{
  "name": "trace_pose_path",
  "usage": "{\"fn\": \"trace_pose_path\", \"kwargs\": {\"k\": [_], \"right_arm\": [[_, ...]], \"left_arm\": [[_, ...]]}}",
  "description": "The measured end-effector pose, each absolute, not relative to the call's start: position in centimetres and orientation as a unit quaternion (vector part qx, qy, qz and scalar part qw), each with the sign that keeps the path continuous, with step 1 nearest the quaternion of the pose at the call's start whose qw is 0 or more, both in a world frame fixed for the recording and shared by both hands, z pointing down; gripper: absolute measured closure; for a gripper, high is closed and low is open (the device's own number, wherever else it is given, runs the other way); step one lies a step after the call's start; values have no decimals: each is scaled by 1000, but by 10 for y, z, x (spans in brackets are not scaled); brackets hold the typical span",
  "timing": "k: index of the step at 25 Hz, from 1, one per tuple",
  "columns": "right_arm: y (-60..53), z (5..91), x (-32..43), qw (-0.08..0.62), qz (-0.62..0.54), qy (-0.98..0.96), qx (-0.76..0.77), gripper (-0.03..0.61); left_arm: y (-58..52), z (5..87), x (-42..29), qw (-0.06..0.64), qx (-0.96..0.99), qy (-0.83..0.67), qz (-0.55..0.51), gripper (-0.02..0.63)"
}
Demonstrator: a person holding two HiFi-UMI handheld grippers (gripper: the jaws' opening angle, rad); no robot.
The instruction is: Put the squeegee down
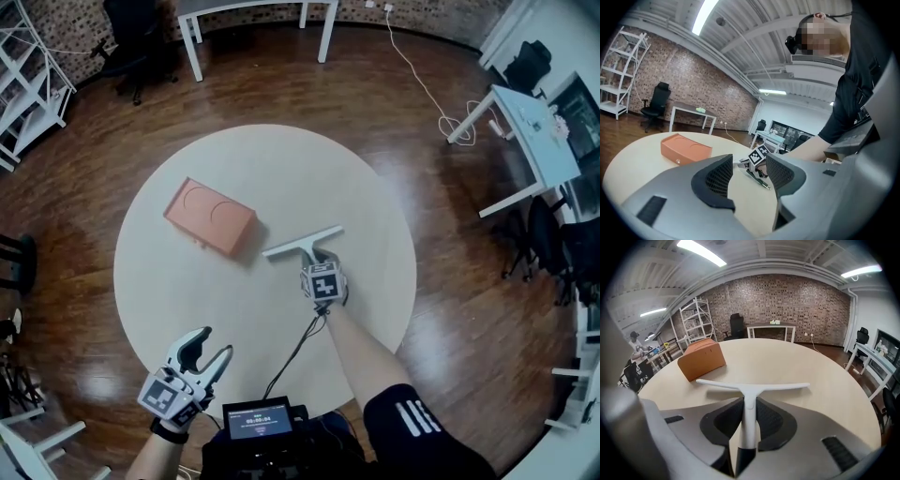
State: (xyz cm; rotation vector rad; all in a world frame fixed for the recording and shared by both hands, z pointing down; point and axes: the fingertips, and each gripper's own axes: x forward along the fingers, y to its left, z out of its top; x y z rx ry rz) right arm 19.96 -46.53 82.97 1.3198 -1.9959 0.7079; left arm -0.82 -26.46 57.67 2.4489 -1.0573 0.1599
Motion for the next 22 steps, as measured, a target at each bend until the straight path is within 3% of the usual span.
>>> {"fn": "trace_pose_path", "kwargs": {"k": [12,22], "right_arm": [[-467,834,199,319,270,-759,500,444],[-470,736,186,247,182,-796,521,433]], "left_arm": [[-266,576,5,235,893,-379,64,385],[-253,541,-7,203,900,-384,44,385]]}}
